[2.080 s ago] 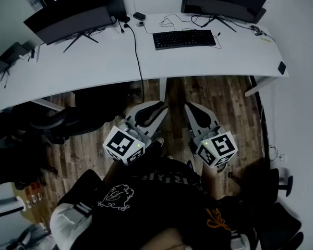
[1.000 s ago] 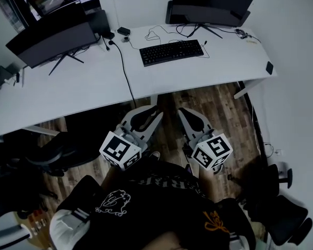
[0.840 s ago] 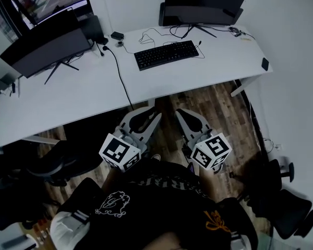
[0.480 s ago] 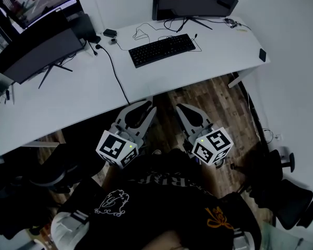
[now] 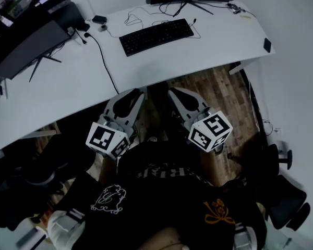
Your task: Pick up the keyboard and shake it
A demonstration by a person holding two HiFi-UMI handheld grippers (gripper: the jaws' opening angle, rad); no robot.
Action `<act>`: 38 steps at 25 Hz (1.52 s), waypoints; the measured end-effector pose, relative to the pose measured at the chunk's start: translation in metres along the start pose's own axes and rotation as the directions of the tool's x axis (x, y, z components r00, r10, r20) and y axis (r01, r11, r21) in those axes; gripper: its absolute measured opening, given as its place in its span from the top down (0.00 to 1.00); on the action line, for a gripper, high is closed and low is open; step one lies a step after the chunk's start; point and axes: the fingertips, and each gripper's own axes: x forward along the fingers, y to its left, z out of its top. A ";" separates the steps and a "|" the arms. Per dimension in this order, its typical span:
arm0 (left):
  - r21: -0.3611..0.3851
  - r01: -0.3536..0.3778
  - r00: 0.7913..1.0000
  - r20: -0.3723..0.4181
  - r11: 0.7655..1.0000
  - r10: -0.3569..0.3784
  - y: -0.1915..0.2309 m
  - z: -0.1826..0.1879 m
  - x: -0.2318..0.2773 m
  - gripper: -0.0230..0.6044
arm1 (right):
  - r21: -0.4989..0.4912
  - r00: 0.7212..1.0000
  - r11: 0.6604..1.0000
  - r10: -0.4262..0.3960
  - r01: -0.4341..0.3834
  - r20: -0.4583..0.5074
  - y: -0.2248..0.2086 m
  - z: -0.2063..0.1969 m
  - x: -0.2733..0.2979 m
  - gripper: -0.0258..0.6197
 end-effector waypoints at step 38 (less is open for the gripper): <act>0.052 -0.318 0.945 -0.070 0.947 0.321 0.089 -0.007 0.241 0.84 | 0.051 0.973 0.987 0.157 -0.151 -0.169 -0.317 0.031 0.087 0.88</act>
